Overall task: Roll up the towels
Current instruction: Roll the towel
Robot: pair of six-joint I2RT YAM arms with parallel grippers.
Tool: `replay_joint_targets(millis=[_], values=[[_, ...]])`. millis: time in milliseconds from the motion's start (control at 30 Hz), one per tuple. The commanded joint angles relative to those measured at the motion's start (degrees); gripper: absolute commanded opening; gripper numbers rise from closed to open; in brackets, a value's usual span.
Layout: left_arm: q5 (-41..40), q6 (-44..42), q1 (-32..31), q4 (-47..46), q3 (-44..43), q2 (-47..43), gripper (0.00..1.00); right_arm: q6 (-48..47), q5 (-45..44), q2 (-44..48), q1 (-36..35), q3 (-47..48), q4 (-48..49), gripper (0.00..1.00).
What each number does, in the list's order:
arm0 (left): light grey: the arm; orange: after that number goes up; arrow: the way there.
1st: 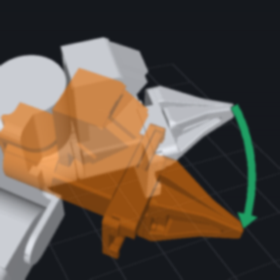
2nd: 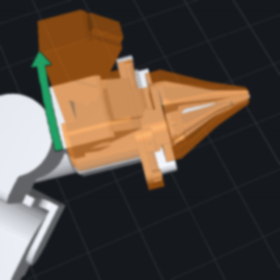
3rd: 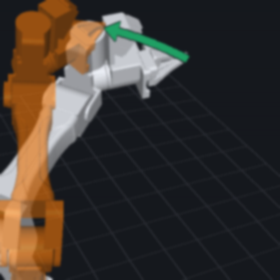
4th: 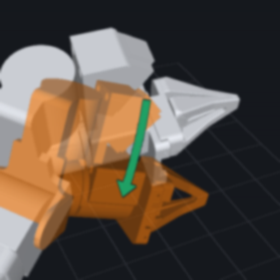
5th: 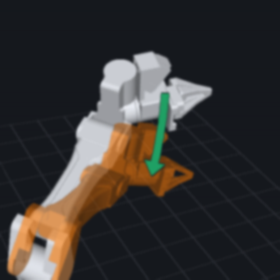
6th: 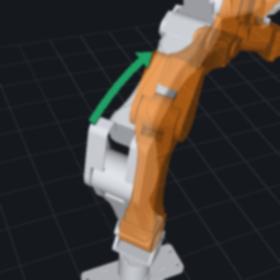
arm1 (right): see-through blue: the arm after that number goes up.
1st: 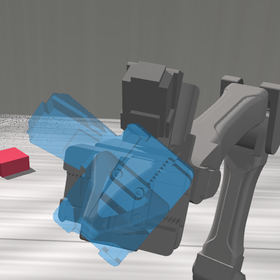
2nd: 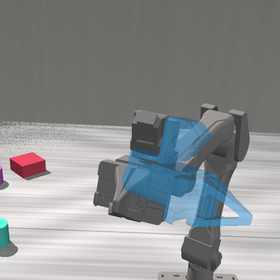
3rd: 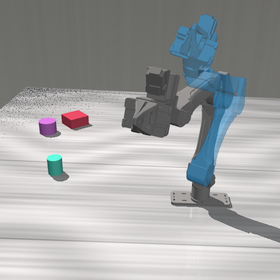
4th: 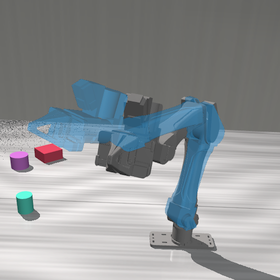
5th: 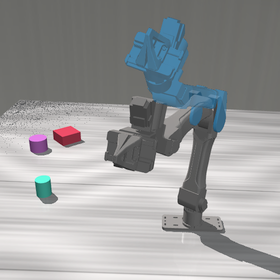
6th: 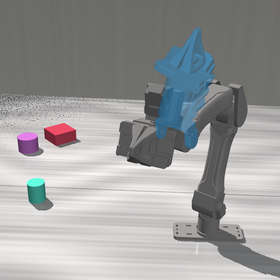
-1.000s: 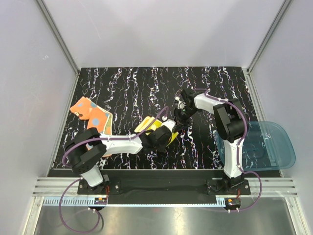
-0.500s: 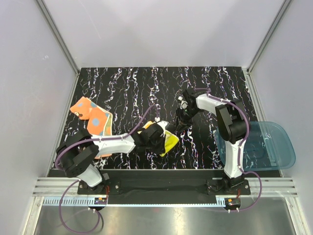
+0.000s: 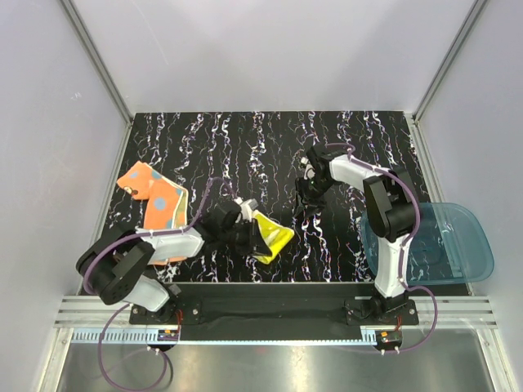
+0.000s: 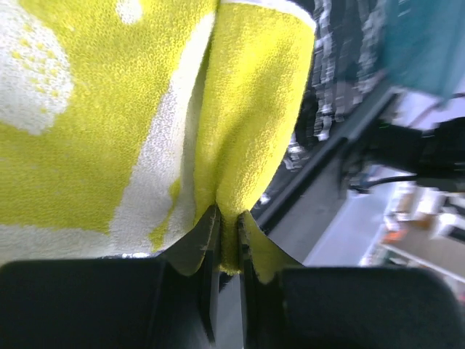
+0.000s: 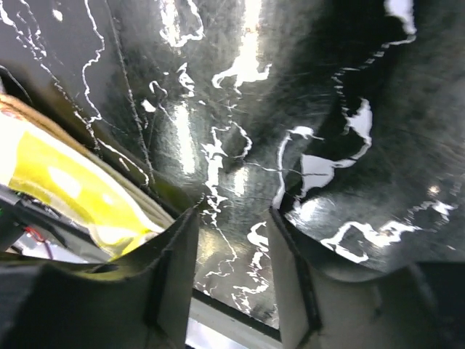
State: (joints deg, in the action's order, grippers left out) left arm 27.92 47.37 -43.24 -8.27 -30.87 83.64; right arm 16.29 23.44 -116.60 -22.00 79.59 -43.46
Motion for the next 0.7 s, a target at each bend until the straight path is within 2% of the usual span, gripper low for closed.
replay_joint_targets(millis=[0,33,267,300,333,533,667], values=[[11.7,8.68,3.69,-12.18,3.26,-1.11,0.0,-0.13,-4.46,3.56,0.64,0.74,-0.92,0.52],[12.5,11.31,4.3,-14.73,3.62,-1.02,0.0,-0.04,-4.46,3.83,0.73,0.65,-0.92,0.53],[15.31,18.8,9.31,-15.37,6.35,3.71,0.0,1.02,-2.62,7.52,0.73,-2.15,0.13,0.58],[18.54,23.59,11.49,-20.59,7.74,7.99,0.0,2.67,3.74,11.53,0.73,-5.99,3.53,0.6],[19.62,24.16,12.39,-21.16,8.02,9.51,0.0,3.12,4.76,13.39,0.73,-7.94,5.39,0.6],[19.71,20.74,16.51,-13.79,7.14,12.42,0.0,7.26,10.83,20.78,-0.32,-17.6,14.87,0.62],[20.95,17.85,18.54,-9.5,5.04,14.1,0.0,9.19,14.26,24.13,-1.82,-22.81,21.48,0.67]])
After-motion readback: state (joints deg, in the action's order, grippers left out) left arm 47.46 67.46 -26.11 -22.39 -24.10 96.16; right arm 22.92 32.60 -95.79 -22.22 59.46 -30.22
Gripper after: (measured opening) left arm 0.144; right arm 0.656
